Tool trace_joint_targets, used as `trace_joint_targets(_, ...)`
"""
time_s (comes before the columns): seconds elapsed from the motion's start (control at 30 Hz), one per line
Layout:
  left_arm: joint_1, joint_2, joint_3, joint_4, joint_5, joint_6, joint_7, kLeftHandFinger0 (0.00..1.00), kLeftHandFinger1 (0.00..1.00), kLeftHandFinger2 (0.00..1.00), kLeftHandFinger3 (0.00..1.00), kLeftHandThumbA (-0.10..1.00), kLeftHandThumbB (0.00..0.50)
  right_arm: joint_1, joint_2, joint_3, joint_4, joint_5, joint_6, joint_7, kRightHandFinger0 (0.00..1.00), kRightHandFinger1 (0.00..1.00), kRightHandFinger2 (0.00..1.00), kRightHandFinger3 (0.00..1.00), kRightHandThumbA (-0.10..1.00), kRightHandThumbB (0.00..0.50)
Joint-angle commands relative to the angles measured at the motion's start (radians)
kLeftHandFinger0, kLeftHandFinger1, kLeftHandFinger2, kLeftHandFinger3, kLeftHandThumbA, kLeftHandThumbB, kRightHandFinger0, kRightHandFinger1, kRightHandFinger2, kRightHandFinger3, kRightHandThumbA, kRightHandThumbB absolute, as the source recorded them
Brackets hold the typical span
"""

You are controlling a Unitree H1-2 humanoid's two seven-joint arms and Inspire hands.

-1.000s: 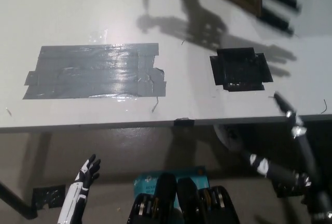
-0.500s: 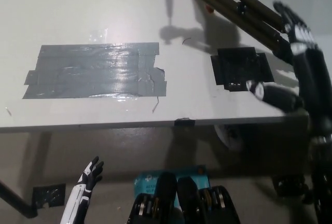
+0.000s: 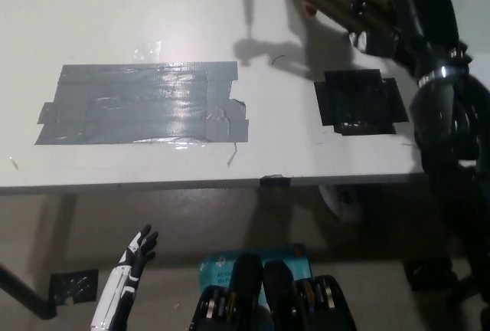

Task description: A person hands a tripod to the robot which it grabs with its right hand and places in the middle of the table in front of it

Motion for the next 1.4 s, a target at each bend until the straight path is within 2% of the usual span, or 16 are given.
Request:
trace_joint_targets(0.0, -0.018, 0.016, -0.008, -0.012, 0.008, -0.059, -0.014, 1.0, 1.0, 1.0, 1.0, 1.0, 0.315, -0.119, -0.02, 0.009, 0.127, -0.028, 0.032, -0.09, 1.0, 1.0, 1.0, 1.0, 0.88, 0.362)
trace_joint_targets(0.2, -0.024, 0.017, -0.014, -0.009, 0.012, -0.059, -0.015, 1.0, 1.0, 1.0, 1.0, 1.0, 0.308, -0.228, -0.023, 0.025, 0.346, 0.002, 0.013, -0.129, 1.0, 1.0, 1.0, 1.0, 0.89, 0.399)
trace_joint_targets(0.27, -0.026, 0.018, -0.016, -0.009, 0.007, -0.059, -0.019, 1.0, 1.0, 1.0, 1.0, 1.0, 0.304, -0.267, -0.023, 0.037, 0.438, 0.0, -0.016, -0.182, 1.0, 1.0, 1.0, 1.0, 0.81, 0.404)
trace_joint_targets(0.33, -0.035, 0.022, -0.016, -0.01, 0.008, -0.059, -0.027, 1.0, 1.0, 1.0, 1.0, 1.0, 0.303, -0.307, -0.025, 0.042, 0.528, 0.021, -0.054, -0.235, 1.0, 0.94, 0.94, 0.93, 0.54, 0.409)
trace_joint_targets(0.4, -0.04, 0.023, -0.015, -0.012, 0.008, -0.059, -0.031, 1.0, 1.0, 1.0, 1.0, 1.0, 0.3, -0.325, -0.028, 0.061, 0.573, 0.015, -0.089, -0.271, 0.62, 0.63, 0.67, 0.73, 0.41, 0.451)
trace_joint_targets(0.43, -0.044, 0.024, -0.015, -0.011, 0.007, -0.059, -0.033, 1.0, 1.0, 1.0, 1.0, 1.0, 0.3, -0.33, -0.03, 0.066, 0.583, 0.017, -0.1, -0.276, 0.56, 0.58, 0.62, 0.69, 0.39, 0.459)
trace_joint_targets(0.47, -0.051, 0.025, -0.015, -0.01, 0.006, -0.059, -0.034, 1.0, 1.0, 1.0, 1.0, 1.0, 0.29, -0.33, -0.032, 0.077, 0.584, 0.017, -0.121, -0.287, 0.31, 0.34, 0.36, 0.46, 0.32, 0.398)
trace_joint_targets(0.5, -0.053, 0.025, -0.015, -0.01, 0.007, -0.059, -0.036, 1.0, 1.0, 1.0, 1.0, 1.0, 0.289, -0.326, -0.032, 0.084, 0.581, 0.016, -0.133, -0.304, 0.14, 0.25, 0.36, 0.43, 0.27, 0.388)
trace_joint_targets(0.53, -0.055, 0.024, -0.017, -0.009, 0.004, -0.059, -0.038, 1.0, 1.0, 1.0, 1.0, 1.0, 0.283, -0.317, -0.031, 0.094, 0.582, -0.004, -0.156, -0.393, 0.01, 0.07, 0.2, 0.27, 0.02, 0.296)
trace_joint_targets(0.63, -0.058, 0.023, -0.018, -0.007, -0.001, -0.059, -0.041, 1.0, 1.0, 1.0, 1.0, 1.0, 0.278, -0.306, -0.031, 0.105, 0.584, -0.017, -0.202, -0.511, 0.0, 0.22, 0.49, 0.46, -0.1, 0.216)
trace_joint_targets(0.7, -0.058, 0.024, -0.017, -0.007, -0.001, -0.059, -0.041, 1.0, 1.0, 1.0, 1.0, 1.0, 0.273, -0.295, -0.03, 0.1, 0.562, -0.002, -0.236, -0.543, 0.05, 0.54, 0.96, 0.88, -0.1, 0.164)
trace_joint_targets(0.73, -0.057, 0.024, -0.017, -0.007, 0.0, -0.059, -0.04, 1.0, 1.0, 1.0, 1.0, 1.0, 0.274, -0.294, -0.03, 0.097, 0.561, 0.004, -0.246, -0.552, 0.06, 0.62, 0.99, 0.97, -0.1, 0.167)
trace_joint_targets(0.97, -0.061, 0.023, -0.016, -0.004, -0.001, -0.059, -0.043, 1.0, 1.0, 1.0, 1.0, 1.0, 0.274, -0.282, -0.043, 0.09, 0.517, 0.022, -0.307, -0.58, 0.02, 0.57, 0.85, 0.97, -0.1, 0.169)
trace_joint_targets(1.13, -0.061, 0.025, -0.017, -0.007, 0.006, -0.055, -0.045, 1.0, 1.0, 1.0, 1.0, 1.0, 0.278, -0.259, -0.052, 0.096, 0.509, 0.015, -0.312, -0.582, 0.08, 0.64, 0.98, 1.0, -0.1, 0.207)
trace_joint_targets(1.2, -0.064, 0.027, -0.018, -0.003, 0.004, -0.059, -0.044, 1.0, 1.0, 1.0, 1.0, 1.0, 0.263, -0.246, -0.057, 0.107, 0.527, 0.003, -0.322, -0.606, 0.02, 0.53, 0.87, 0.85, -0.1, 0.238)
trace_joint_targets(1.37, -0.068, 0.028, -0.02, 0.001, 0.001, -0.059, -0.047, 1.0, 1.0, 1.0, 1.0, 1.0, 0.26, -0.201, -0.065, 0.129, 0.569, 0.005, -0.317, -0.595, 0.0, 0.38, 0.83, 0.84, -0.1, 0.212)
